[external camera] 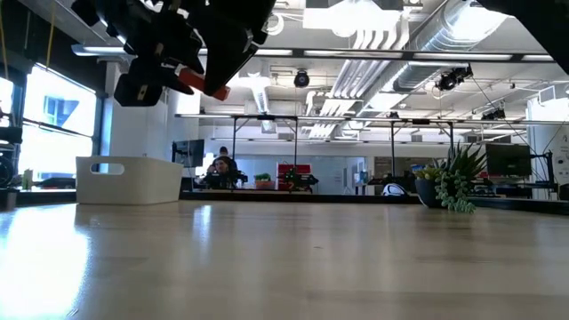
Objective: Sort & place blocks by color
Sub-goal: Put the orange block into the transparent bin
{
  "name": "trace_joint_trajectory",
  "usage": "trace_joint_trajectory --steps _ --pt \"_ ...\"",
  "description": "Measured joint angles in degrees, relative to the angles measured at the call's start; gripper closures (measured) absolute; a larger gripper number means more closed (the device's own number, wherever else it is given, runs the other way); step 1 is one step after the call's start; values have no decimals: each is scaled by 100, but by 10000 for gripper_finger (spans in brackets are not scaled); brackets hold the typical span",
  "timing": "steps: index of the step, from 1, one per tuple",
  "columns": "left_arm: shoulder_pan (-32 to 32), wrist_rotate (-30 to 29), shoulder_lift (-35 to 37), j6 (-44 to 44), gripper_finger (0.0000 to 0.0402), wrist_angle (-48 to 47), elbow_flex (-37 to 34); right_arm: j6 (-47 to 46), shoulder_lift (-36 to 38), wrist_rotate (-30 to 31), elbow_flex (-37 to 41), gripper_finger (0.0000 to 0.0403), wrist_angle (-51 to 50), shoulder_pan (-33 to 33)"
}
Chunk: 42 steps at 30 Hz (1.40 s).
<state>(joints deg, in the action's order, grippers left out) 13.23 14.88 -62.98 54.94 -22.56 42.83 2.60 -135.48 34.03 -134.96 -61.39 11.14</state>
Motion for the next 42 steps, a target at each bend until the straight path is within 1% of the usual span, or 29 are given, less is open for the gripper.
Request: trace_joint_trajectory --steps 3,8,11,13,17,19,21,25,28,32,35,38,42 --pt "0 -50 4 -29 286 8 0 84 0 -16 0 306 0 -8" --pt "-2 -225 8 -269 334 34 0 88 0 -16 0 304 -14 -22" --pt "0 -224 11 -266 360 38 2 88 0 13 2 283 -26 -22" --pt "-2 -207 10 -385 369 30 2 88 0 -41 2 263 -26 -22" --pt "-2 -73 8 -477 369 -62 2 78 0 -54 2 231 -14 -17" --pt "-3 33 17 -505 365 -207 2 70 0 -81 2 222 -17 -12" --pt "0 134 75 -623 363 -544 2 64 -2 -65 2 218 -40 -10" --pt "-37 604 192 -787 364 -1303 2 -146 2 -21 2 217 -94 9" --pt "-159 1097 361 -865 364 -1701 0 -386 2 -21 2 216 -94 13" --pt "-499 1954 634 -823 363 -2099 0 -570 2 -25 2 215 -96 15" --pt "-843 2381 836 -659 363 -2471 0 -719 2 -33 2 215 -96 13" --pt "-1271 2449 977 -564 363 -2973 0 -822 2 -43 2 215 -92 11" --pt "-1863 2262 1008 -470 363 -3554 0 -1001 2 -43 2 215 -83 11"
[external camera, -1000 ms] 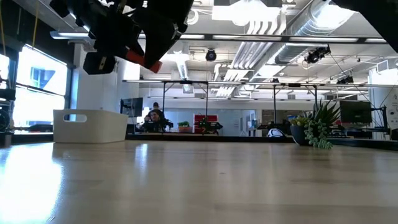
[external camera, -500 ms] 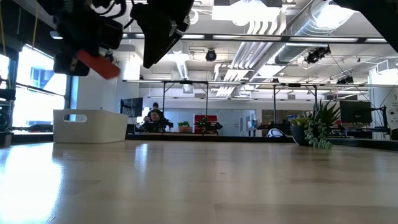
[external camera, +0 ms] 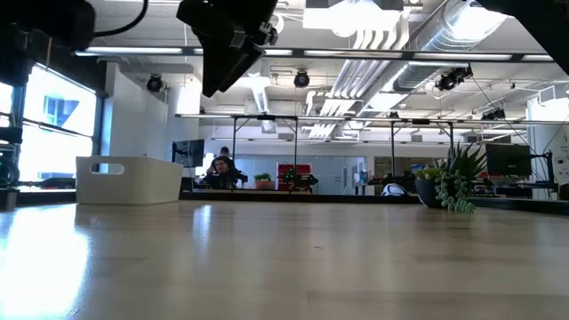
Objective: Sort & place blocks by color
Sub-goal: Put the orange block into the transparent bin, then return to Home Position
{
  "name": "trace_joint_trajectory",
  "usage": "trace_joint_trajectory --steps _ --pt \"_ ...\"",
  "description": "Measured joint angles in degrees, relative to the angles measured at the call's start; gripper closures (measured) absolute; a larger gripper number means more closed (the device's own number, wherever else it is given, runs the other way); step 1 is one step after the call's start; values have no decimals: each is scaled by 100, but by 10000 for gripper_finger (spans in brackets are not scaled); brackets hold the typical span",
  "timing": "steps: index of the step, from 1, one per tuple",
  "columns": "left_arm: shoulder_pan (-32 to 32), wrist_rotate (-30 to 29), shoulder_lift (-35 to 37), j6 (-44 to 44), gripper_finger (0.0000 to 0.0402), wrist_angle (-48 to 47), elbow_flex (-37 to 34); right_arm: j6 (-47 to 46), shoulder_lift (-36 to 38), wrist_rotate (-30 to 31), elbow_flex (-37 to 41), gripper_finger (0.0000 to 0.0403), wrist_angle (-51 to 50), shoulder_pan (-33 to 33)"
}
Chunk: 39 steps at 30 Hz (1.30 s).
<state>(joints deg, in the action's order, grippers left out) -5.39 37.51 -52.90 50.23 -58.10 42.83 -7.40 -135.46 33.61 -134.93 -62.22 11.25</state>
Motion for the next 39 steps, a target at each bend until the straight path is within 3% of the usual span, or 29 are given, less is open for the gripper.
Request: trace_joint_trajectory --steps 12,23,30,39 --pt "-1058 -705 -400 218 355 49 0 -318 0 -325 0 215 39 0" --pt "-1165 -624 -538 312 270 247 0 -616 0 -482 0 215 19 0" --pt "-1165 -621 -441 -274 251 396 0 -768 0 -601 0 215 -22 2" --pt "-1165 -616 357 -1501 252 2086 0 -1219 0 -969 0 214 -4 2"
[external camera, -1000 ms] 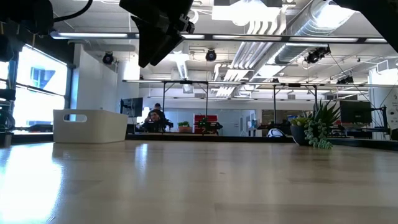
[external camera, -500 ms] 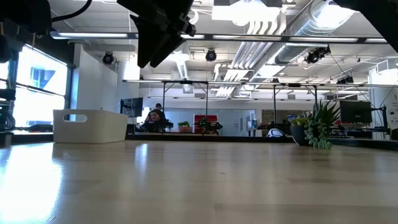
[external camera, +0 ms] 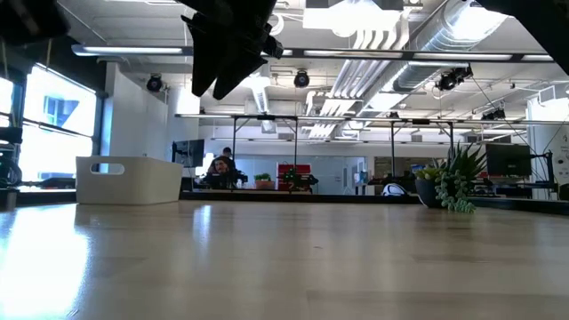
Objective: Sort & place blocks by color
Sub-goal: Return to Home Position
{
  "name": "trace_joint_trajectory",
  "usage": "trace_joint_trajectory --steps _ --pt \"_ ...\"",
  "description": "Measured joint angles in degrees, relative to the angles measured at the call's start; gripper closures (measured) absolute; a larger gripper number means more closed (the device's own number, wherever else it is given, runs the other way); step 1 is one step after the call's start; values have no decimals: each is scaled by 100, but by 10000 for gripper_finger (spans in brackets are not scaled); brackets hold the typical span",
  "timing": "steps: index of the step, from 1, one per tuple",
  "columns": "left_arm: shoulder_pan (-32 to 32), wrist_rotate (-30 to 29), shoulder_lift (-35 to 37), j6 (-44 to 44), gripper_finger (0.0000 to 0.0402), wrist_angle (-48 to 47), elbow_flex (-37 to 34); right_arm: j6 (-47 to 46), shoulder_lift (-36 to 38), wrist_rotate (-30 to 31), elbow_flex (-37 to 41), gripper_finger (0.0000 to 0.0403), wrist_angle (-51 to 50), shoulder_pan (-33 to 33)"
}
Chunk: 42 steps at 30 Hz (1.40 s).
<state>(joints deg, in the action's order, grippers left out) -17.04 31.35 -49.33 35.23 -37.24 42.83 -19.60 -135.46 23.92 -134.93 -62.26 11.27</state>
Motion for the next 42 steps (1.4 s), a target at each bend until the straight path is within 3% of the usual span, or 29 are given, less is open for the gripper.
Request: trace_joint_trajectory --steps 11,15,20,27,34,42 --pt "0 -284 1540 -498 254 1306 2 -511 0 -299 0 214 99 0" --pt "1 -1005 2145 -1098 256 1147 2 -676 0 -325 0 214 163 2" --pt "0 -2240 2909 -1723 257 831 -24 -1475 0 -875 0 214 427 0" --pt "2 -3735 4040 -1821 257 1041 -901 -1649 0 -1346 0 214 1134 -2" --pt "0 -3827 4904 -1939 257 1181 -1851 -1768 0 -1577 0 214 1556 0" --pt "2 -3801 4902 -1943 257 1530 -2574 -1765 80 -1809 0 214 1651 -33"
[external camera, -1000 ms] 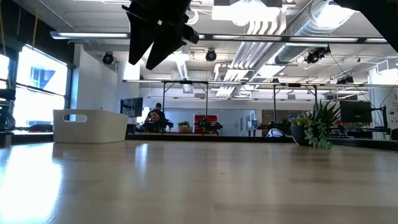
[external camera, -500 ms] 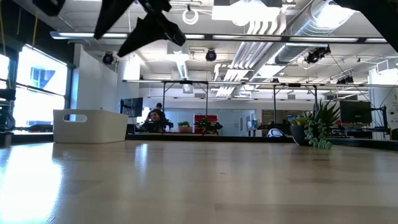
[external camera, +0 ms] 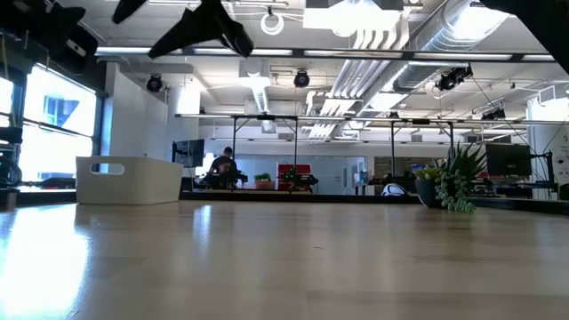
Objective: Sort & place blocks by color
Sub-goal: Return to Home Position
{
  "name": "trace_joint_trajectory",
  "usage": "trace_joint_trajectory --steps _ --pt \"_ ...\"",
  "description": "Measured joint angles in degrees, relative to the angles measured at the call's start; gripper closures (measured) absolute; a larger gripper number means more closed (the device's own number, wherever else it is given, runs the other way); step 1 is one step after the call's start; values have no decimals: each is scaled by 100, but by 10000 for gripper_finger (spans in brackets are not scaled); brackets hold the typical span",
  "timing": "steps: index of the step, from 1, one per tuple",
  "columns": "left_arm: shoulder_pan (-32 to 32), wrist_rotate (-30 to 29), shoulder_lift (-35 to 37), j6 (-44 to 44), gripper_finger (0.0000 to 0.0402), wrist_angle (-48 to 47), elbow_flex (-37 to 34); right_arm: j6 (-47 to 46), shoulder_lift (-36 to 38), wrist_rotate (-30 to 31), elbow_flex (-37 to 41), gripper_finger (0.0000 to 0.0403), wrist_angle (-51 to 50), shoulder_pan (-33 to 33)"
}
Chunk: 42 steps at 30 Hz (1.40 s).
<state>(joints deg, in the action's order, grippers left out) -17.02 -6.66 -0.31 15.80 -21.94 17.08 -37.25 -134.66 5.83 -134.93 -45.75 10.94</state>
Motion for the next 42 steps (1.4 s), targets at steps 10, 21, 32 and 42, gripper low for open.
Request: trace_joint_trajectory --steps 10,21,32,42 --pt "15 -142 -5 0 257 823 -803 321 605 564 -7 214 -727 50" --pt "17 -338 -71 -180 257 1342 -1235 59 1499 1871 -4 214 -2582 455" --pt "17 -439 -82 288 257 1101 -1235 15 1854 2686 0 214 -4221 575" --pt "17 -429 -81 307 257 1127 -1234 979 2573 2584 1092 214 -4355 255"
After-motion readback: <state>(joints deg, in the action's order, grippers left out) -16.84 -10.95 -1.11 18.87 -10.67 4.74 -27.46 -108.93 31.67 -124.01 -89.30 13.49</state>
